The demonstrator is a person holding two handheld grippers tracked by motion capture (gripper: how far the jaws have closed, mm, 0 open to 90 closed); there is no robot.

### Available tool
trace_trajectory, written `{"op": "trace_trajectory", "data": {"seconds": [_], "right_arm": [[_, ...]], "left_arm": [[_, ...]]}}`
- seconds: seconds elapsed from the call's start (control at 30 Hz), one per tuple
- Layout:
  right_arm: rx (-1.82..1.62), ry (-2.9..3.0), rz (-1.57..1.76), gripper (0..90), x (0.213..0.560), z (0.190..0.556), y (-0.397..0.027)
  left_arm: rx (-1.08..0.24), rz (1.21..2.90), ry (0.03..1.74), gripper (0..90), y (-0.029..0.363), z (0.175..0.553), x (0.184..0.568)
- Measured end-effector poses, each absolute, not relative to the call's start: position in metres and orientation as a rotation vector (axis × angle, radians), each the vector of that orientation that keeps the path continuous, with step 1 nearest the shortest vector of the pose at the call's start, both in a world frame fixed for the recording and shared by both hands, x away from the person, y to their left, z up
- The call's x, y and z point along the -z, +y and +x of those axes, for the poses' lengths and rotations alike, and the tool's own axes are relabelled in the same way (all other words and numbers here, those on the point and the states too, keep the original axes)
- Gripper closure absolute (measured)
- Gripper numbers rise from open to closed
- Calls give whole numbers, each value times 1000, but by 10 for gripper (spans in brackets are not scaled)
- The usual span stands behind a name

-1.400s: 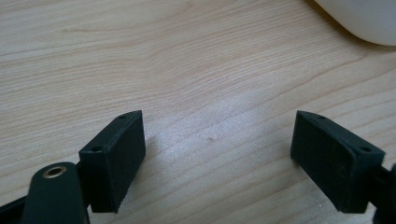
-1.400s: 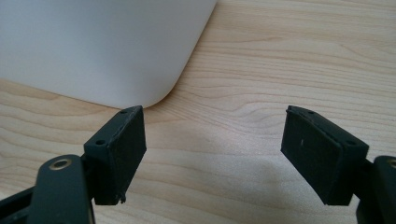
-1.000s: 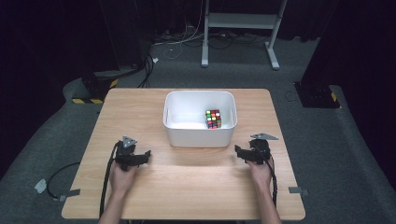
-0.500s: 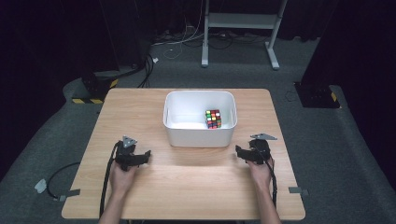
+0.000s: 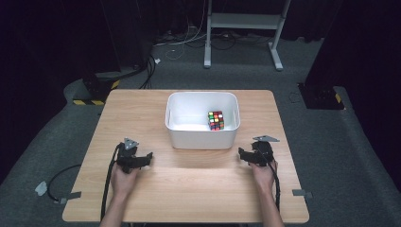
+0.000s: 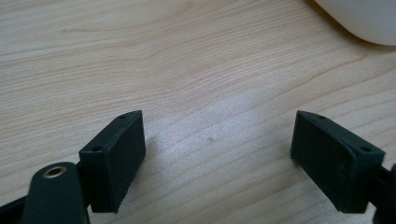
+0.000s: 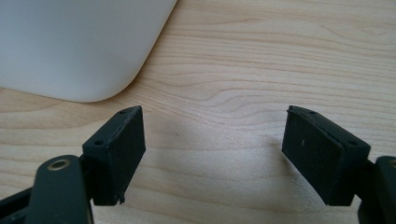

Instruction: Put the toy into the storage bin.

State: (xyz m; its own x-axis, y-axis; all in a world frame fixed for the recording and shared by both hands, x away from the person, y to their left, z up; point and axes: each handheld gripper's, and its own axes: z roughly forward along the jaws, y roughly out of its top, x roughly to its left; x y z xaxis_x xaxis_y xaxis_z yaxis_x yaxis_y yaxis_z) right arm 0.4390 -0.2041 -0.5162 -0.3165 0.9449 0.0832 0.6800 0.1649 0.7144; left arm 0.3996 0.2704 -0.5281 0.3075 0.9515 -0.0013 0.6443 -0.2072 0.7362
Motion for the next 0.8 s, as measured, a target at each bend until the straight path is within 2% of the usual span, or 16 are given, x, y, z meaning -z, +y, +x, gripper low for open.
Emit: {"op": "trace_trajectory", "data": {"seconds": [0.8], "right_arm": [[-914,2044,1543,212,521,440,-205]], "left_arm": [[-619,1940,1413,180,270,400,528]]}}
